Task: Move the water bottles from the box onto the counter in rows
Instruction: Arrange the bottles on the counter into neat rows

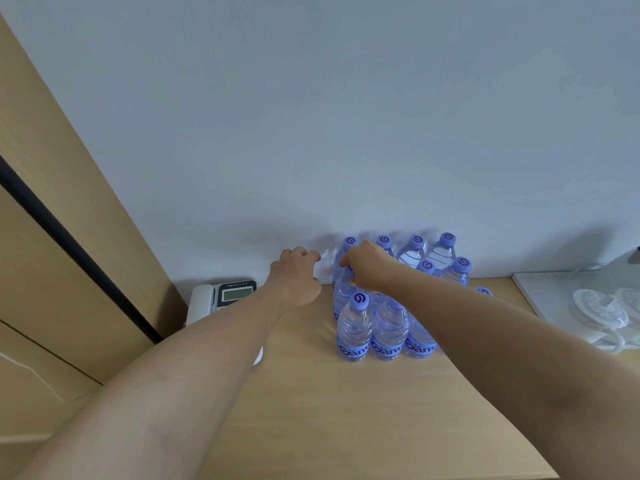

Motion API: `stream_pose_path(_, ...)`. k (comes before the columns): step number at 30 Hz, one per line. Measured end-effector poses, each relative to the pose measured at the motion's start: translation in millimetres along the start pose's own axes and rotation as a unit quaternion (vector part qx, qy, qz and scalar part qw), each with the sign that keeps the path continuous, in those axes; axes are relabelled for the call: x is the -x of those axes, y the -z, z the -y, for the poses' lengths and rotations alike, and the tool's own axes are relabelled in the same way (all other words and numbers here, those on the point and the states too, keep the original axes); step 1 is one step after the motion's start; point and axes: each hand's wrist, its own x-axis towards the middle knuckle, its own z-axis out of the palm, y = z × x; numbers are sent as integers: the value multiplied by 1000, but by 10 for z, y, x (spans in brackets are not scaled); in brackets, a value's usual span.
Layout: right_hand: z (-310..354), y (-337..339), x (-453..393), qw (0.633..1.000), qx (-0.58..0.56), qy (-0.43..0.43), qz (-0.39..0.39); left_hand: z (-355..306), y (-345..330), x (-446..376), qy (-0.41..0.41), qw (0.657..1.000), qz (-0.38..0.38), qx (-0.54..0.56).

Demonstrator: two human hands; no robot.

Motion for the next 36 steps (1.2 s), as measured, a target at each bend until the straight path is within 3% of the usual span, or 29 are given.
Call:
stream_pose_path(11,-315,225,170,997,-27,-70,-22,-330,193,-191,-28,999,-17,-4)
stream_pose_path(28,-558,119,177,998,2,-55,38,-633,-20,-258,-1,1000,-18,11)
stream_pose_path(36,-620,104,195,997,-16,-78,10,-620,-29,-264,-1,1000,-13,13)
